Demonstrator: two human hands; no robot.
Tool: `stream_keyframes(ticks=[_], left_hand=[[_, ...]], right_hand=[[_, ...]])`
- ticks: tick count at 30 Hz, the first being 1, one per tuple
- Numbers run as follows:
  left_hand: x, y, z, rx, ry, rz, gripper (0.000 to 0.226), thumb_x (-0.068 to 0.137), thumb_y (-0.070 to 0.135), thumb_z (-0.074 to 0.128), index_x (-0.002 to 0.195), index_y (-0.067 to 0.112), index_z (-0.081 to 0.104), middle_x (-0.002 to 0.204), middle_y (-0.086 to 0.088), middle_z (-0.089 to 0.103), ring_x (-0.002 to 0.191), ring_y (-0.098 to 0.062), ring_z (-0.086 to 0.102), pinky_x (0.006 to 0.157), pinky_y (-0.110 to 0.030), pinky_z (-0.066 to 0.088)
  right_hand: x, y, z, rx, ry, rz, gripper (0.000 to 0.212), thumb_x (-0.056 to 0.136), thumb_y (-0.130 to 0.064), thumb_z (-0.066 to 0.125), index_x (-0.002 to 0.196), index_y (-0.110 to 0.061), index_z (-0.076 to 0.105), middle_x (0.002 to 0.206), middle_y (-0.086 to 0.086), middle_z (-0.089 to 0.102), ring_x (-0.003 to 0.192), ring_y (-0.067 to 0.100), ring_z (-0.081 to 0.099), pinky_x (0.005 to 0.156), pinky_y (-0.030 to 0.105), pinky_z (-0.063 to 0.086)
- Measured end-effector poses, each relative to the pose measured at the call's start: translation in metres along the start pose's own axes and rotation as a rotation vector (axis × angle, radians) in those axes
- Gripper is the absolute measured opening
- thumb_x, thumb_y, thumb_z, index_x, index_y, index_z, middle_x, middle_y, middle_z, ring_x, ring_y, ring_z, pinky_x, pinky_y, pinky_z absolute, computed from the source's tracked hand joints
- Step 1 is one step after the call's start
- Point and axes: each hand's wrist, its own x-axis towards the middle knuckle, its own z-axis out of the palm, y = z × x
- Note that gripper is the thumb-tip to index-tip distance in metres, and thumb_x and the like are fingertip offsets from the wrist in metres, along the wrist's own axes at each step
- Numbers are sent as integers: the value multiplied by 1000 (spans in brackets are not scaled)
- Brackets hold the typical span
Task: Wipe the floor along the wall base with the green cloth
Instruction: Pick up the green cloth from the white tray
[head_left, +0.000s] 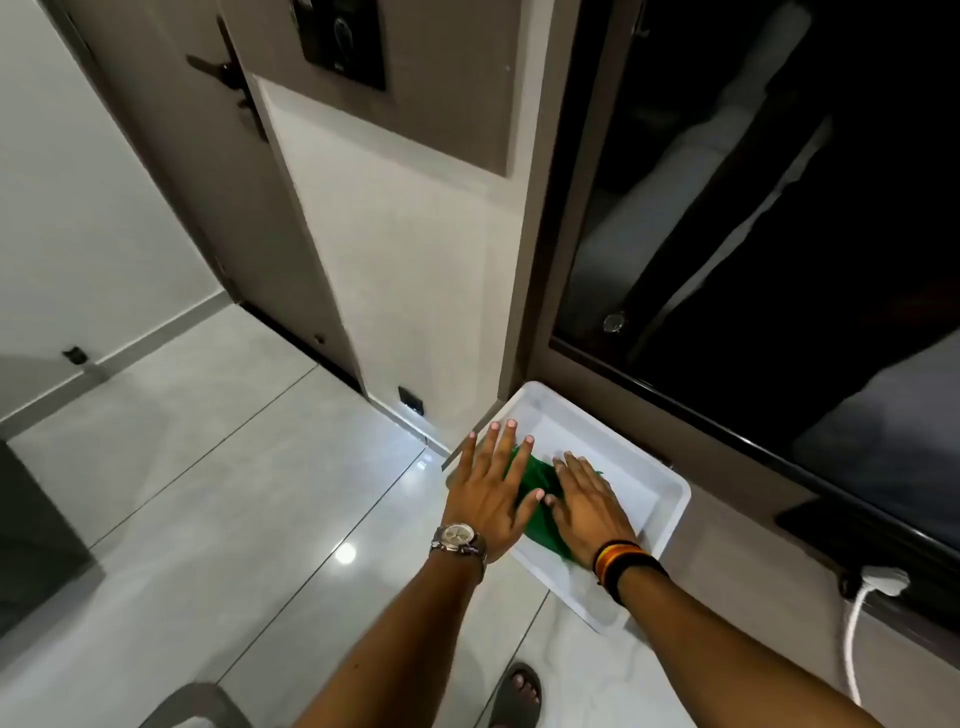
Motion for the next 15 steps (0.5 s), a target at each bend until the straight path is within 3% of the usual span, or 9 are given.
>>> stream_keyframes(ticks=[5, 9, 12, 15], left_hand=[[13, -13, 5, 79, 0, -68, 74, 105, 61, 17, 167, 21, 16, 176, -12, 10, 163, -34, 2, 131, -53, -7], [21, -14, 0, 77, -29, -103, 77, 103, 63, 12, 168, 21, 9, 177, -11, 2, 163, -34, -5, 131, -54, -9], [28, -13, -9, 87, -21, -114, 76, 105, 62, 16, 168, 21, 8, 177, -11, 0, 163, -33, -7, 130, -53, -13], [34, -16, -19, 92, 3, -111, 75, 105, 61, 16, 168, 21, 6, 177, -10, -1, 163, -32, -7, 130, -52, -14]], right_hand=[[32, -4, 7, -92, -10, -21, 70, 104, -50, 48, 162, -16, 30, 161, 10, 44, 152, 29, 37, 132, 50, 11], [43, -11, 3, -29, -44, 6, 47, 97, -44, 65, 135, -17, 60, 136, 12, 63, 132, 34, 55, 117, 49, 39], [49, -18, -7, 91, -93, 31, 41, 90, -36, 77, 126, -19, 65, 130, 10, 67, 123, 35, 64, 105, 47, 54], [50, -21, -14, 187, -149, 94, 52, 86, -30, 82, 132, -18, 62, 134, 11, 62, 124, 37, 63, 106, 46, 54]])
